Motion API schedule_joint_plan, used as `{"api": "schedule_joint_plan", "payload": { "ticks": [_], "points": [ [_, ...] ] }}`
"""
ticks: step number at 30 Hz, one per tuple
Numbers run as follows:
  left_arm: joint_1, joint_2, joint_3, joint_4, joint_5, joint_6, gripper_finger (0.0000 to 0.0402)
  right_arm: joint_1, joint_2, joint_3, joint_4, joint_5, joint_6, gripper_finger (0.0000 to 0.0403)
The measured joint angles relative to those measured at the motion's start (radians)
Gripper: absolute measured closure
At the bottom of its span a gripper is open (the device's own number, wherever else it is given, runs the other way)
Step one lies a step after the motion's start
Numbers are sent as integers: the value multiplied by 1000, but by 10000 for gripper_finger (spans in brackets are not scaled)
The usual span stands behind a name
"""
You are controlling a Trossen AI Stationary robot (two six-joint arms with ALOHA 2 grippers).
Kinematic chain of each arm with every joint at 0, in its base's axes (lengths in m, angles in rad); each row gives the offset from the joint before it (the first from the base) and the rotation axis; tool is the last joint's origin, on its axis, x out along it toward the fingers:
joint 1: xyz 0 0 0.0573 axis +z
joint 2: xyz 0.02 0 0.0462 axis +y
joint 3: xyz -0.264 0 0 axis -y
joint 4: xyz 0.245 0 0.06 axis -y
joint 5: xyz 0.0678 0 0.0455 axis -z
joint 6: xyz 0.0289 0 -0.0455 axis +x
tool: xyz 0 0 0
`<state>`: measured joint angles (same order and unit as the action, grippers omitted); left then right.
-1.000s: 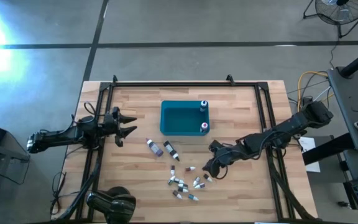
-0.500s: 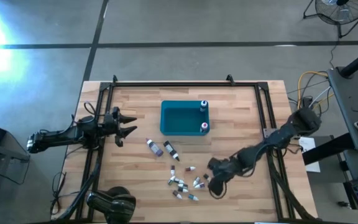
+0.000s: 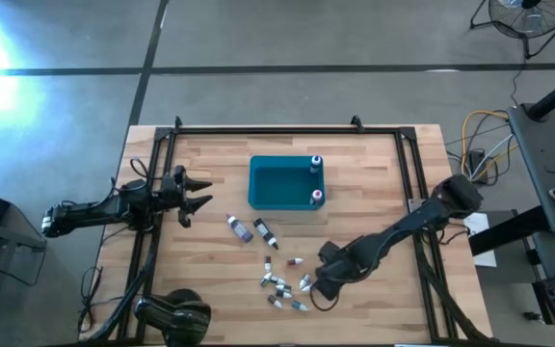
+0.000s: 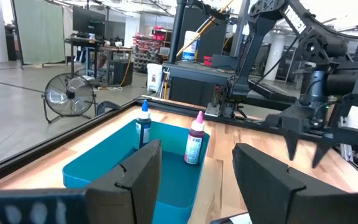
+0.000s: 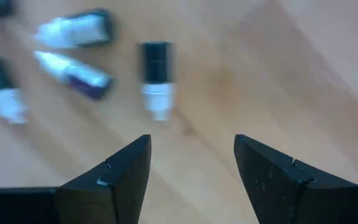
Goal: Pick & Place food coloring
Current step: Put the black food coloring bottle into the blue bin
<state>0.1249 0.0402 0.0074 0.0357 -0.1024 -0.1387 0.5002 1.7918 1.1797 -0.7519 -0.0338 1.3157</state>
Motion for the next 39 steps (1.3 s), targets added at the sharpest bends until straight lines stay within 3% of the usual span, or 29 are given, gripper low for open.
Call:
{"api": "schedule_joint_plan", "payload": {
  "ticks": [6,18,31,39],
  "points": [
    [0,0,0,0,0,0,226,-37,107,82,-7,-80,40,179],
    [0,0,0,0,0,0,226,-45,300,292,-258,-42,-5,191],
    [0,0,0,0,0,0,226,-65,314,306,-247,-43,-103,260],
    [0,0,0,0,0,0,226,-73,308,303,-252,-24,-212,260]
  ]
}}
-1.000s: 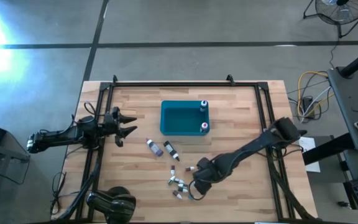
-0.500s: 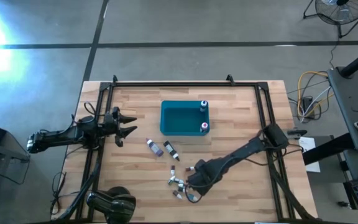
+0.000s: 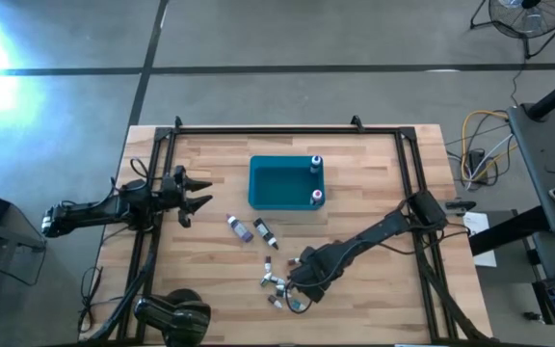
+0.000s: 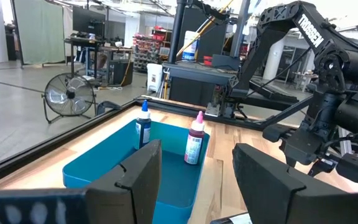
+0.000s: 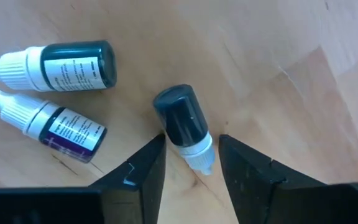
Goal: Pick & Place food coloring
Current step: Put the black food coloring bottle into the blue bin
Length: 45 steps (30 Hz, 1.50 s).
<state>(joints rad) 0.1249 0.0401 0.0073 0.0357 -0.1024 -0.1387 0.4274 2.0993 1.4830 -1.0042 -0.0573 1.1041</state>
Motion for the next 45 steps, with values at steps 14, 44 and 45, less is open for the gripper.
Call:
{"api": "schedule_joint_plan", "payload": {
  "ticks": [14,44,45],
  "points": [
    [0,0,0,0,0,0,226,-1,-3,-5,8,-8,-141,353],
    [0,0,0,0,0,0,226,-493,-448,-1,166,335,-245,290],
    [0,0,0,0,0,0,226,-507,-447,-1,158,333,-261,276]
  ]
}}
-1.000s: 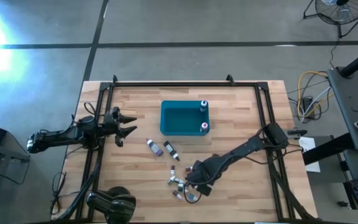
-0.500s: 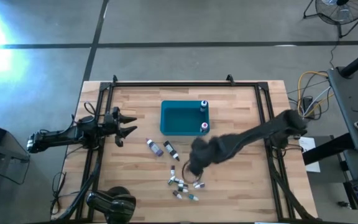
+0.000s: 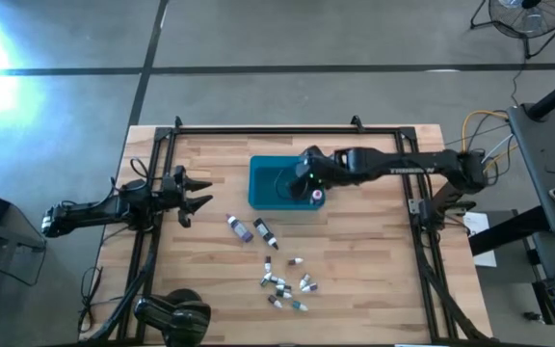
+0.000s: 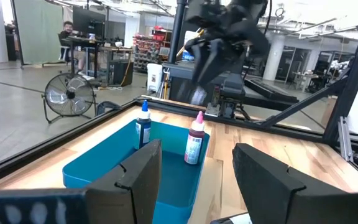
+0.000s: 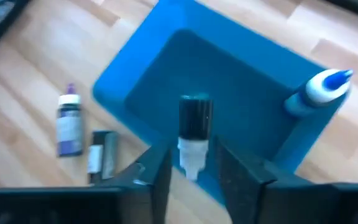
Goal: Pick & Place food coloring
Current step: Put the black food coloring bottle into the blue bin, then put the violet food coloring bottle into the blue bin
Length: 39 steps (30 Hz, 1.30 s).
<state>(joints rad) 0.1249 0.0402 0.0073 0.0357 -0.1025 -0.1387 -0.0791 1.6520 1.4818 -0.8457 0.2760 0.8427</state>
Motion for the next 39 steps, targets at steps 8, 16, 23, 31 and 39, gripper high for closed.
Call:
{"api": "schedule_joint_plan", "payload": {
  "ticks": [8,16,23,31,39],
  "points": [
    [0,0,0,0,0,0,226,-24,-6,0,-11,43,-91,174],
    [0,0,0,13,-65,416,226,-17,-16,1,-44,8,-144,137],
    [0,0,0,48,-159,193,225,-13,-16,-4,-91,-8,-140,142],
    [-1,0,0,60,-169,-729,226,-15,-16,-6,-89,1,-139,152],
    [0,4,12,57,-267,-979,226,-15,-16,-6,-83,4,-138,154]
  ]
}}
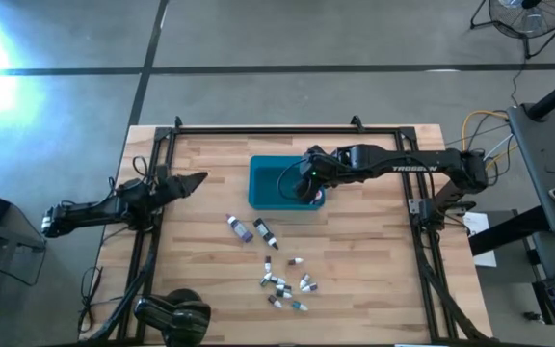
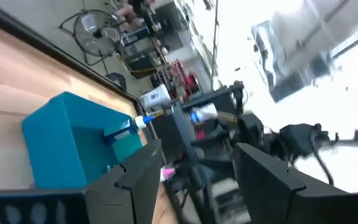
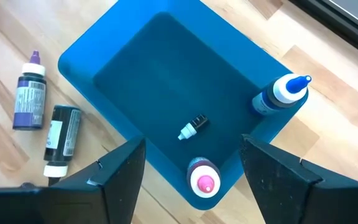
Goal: Pick & Place food coloring
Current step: Put the violet food coloring bottle into the blue bin
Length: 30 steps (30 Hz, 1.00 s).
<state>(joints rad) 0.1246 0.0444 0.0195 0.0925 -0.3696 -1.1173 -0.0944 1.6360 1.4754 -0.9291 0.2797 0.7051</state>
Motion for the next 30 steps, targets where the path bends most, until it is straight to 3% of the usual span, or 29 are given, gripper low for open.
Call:
{"api": "schedule_joint_plan", "payload": {
  "ticks": [5,8,13,17,19,22,24,25,30],
  "points": [
    [-1,34,54,-2,177,102,226,0,0,0,-5,-24,-13,154],
    [-1,87,95,-105,249,167,226,2,0,-3,-15,-65,-32,154],
    [-1,243,156,-266,356,302,226,35,0,-6,-106,-117,-53,154],
    [-1,391,216,-331,380,441,226,98,0,-6,-207,-125,-35,154],
    [2,468,257,-374,378,422,226,130,0,-6,-270,-130,49,154],
    [18,582,325,-468,358,199,226,171,0,-6,-356,-148,249,154],
    [17,642,360,-489,393,85,226,201,0,-8,-403,-165,337,154],
    [11,670,377,-486,424,99,226,221,0,-8,-415,-160,337,154],
    [-89,779,488,-486,551,562,226,330,0,-26,-428,-37,163,154]
  ]
}}
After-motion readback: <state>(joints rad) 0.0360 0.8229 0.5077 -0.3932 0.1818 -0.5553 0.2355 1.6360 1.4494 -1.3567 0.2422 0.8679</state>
